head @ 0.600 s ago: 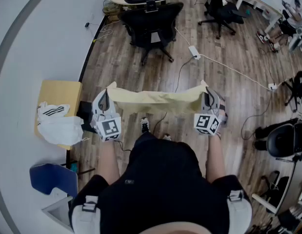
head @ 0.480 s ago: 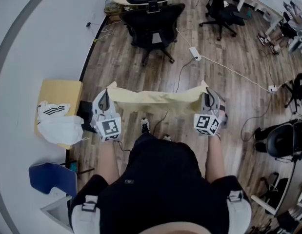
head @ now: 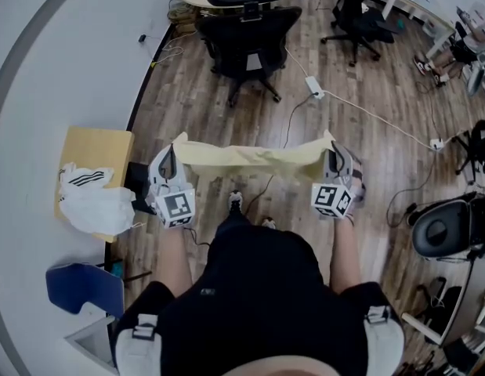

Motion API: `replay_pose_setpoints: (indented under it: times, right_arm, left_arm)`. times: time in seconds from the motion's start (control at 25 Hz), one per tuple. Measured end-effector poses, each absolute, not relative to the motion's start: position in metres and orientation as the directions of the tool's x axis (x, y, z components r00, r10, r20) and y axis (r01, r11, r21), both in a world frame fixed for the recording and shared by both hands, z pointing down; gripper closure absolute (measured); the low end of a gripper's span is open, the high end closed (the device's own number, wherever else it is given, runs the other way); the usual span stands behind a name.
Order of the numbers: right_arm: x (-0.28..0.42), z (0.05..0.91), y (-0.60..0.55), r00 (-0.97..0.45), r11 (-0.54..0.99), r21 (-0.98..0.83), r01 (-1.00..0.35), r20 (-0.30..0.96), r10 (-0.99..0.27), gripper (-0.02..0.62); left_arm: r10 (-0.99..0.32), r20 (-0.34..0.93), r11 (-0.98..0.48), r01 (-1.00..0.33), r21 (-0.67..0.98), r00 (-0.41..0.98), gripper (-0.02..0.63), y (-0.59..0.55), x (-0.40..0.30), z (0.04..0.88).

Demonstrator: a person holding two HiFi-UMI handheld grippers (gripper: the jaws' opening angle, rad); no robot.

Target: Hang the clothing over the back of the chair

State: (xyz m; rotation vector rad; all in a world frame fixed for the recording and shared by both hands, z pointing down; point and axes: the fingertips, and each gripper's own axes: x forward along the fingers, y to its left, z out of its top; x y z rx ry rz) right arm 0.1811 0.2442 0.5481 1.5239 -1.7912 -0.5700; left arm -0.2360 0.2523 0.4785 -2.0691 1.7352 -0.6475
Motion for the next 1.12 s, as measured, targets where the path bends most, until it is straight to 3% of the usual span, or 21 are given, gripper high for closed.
replay_pose_setpoints:
  times: [1.12]
  right_arm:
    - [0.075, 0.534, 0.111, 0.025, 0.166, 0.761, -0.627, 0.232, -0.972, 0.586]
  left_arm:
    - [-0.969, 0.121, -0.248, -0.811, -0.530, 0.217, 0.606, 0.081, -0.345, 0.482]
